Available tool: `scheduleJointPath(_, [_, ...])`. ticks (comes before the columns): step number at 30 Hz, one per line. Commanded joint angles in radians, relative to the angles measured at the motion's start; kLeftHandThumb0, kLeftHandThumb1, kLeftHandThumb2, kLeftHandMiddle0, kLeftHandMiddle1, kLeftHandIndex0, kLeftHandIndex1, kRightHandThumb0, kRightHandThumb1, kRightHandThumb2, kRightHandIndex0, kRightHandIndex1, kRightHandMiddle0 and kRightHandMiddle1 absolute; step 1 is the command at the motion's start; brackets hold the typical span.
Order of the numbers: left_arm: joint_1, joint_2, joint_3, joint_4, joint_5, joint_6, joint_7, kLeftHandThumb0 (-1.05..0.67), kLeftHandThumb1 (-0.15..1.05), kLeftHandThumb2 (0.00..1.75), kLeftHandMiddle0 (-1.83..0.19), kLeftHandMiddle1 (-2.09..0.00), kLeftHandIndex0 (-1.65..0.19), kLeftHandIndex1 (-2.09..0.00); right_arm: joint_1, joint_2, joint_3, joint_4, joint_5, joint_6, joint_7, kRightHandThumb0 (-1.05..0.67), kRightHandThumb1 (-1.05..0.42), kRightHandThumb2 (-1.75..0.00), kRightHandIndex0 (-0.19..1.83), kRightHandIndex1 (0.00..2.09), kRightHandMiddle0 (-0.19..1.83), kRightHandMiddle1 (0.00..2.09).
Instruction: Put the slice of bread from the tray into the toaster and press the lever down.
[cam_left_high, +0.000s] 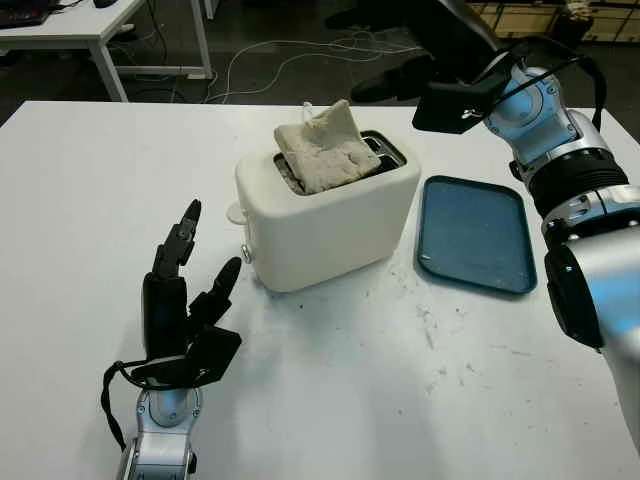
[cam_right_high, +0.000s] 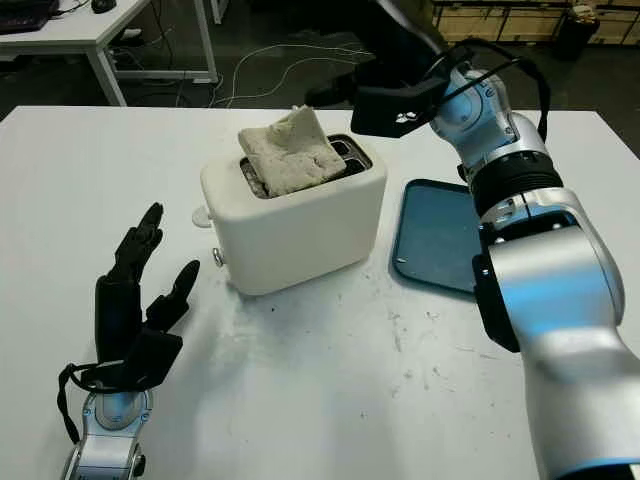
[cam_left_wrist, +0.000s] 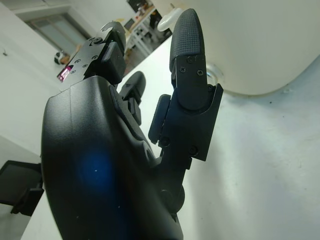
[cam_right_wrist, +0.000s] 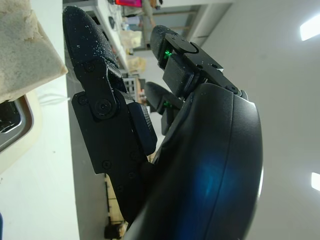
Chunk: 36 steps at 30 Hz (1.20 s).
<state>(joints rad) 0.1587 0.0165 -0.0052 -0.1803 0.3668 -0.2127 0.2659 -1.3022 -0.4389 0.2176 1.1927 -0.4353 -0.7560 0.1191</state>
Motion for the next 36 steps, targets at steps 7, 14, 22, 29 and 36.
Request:
scheduleJointPath(7, [-0.016,0.006,0.000,0.020,0.001,-0.003,0.004,-0.67,0.92,0.37,-0.13,-0.56,-0.32,0.00,-0.042,-0.005,-0.006,0.006,0.017,0.090,0.057,-0.81,-0.86,0.00,0.38,0.89,0.75,0.02])
scheduleJointPath(14, [-0.009,-0.005,-0.006,0.019,-0.002,-0.013,0.009,-0.65,0.92,0.37,-0.13,-0.57,-0.32,0.00,-0.083,0.023,0.003,0.043,0.027,0.206,0.191,-0.73,-0.79,0.00,0.40,0.76,0.73,0.00])
scheduleJointPath(22, [0.003,-0.010,-0.016,0.014,0.002,-0.018,0.012,-0.64,0.92,0.37,-0.13,-0.57,-0.32,0.00,-0.067,0.031,0.003,0.055,0.036,0.225,0.213,-0.75,-0.80,-0.01,0.37,0.76,0.71,0.00])
scheduleJointPath(29, [-0.002,-0.017,-0.031,0.024,0.003,-0.013,0.012,-0.64,0.92,0.37,-0.12,-0.56,-0.32,0.00,-0.012,0.008,-0.045,0.042,0.088,0.229,0.228,-0.72,-0.82,-0.01,0.34,0.77,0.69,0.00])
scheduleJointPath(36, [-0.026,-0.027,-0.045,0.073,0.008,-0.029,0.030,-0.64,0.92,0.37,-0.12,-0.57,-0.32,0.00,0.249,0.011,-0.229,-0.080,0.315,0.098,0.234,-0.63,-0.86,0.00,0.47,0.46,0.68,0.00])
